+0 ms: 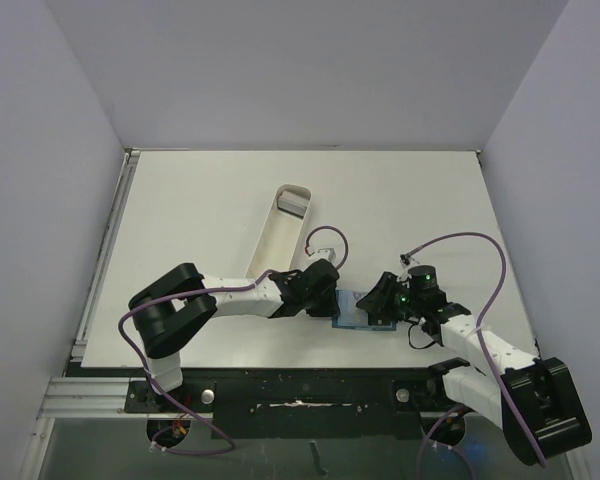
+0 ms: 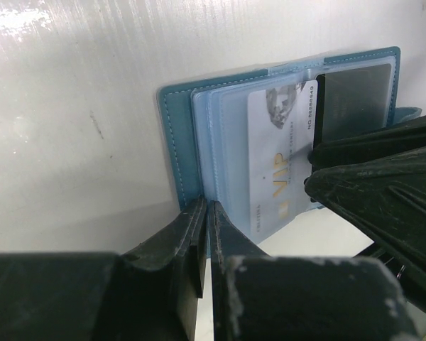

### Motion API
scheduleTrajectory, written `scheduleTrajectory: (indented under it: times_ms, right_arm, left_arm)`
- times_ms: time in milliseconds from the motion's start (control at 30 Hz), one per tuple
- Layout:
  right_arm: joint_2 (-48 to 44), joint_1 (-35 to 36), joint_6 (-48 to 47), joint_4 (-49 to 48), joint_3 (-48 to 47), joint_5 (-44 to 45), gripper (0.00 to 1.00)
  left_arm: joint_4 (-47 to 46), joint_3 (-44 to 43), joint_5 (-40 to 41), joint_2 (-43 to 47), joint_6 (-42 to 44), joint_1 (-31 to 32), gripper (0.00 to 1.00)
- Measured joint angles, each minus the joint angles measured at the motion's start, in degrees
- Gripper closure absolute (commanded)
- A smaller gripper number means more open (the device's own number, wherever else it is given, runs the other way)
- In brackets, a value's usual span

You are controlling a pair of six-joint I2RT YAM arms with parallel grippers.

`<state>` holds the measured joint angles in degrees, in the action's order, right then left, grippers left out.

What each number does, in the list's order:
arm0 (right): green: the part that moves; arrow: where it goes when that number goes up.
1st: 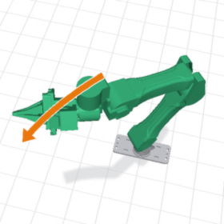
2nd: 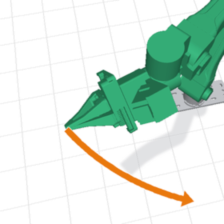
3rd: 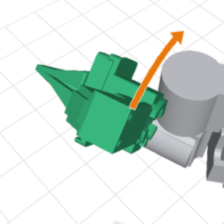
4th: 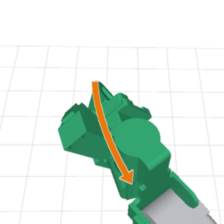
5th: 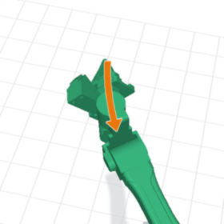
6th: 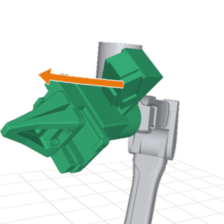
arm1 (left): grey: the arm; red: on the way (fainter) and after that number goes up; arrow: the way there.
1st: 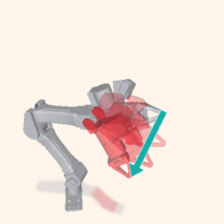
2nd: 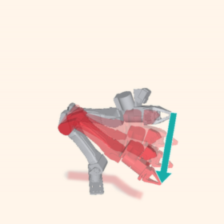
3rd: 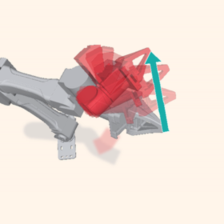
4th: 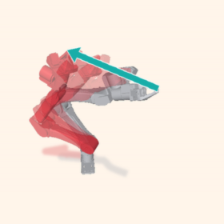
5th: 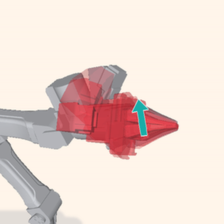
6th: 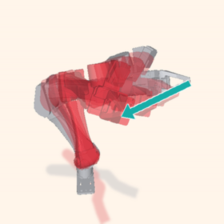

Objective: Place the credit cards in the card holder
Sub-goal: Insert the credit card into the card holder.

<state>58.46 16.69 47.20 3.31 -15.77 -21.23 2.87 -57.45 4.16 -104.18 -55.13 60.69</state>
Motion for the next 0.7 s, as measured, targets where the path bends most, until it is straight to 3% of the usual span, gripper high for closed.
scheduleTrajectory:
  times_ms: [300,700]
  right_arm:
    - [-0.33,0.28,0.55,-3.91,1.40,-1.25,0.60]
    - [-4.13,0.28,-0.66,3.39,-0.87,4.81,0.58]
  left_arm:
    - [-0.26,0.24,0.00,0.00,-0.09,0.04,0.95]
    - [-0.44,0.33,0.02,0.00,-0.15,0.04,0.95]
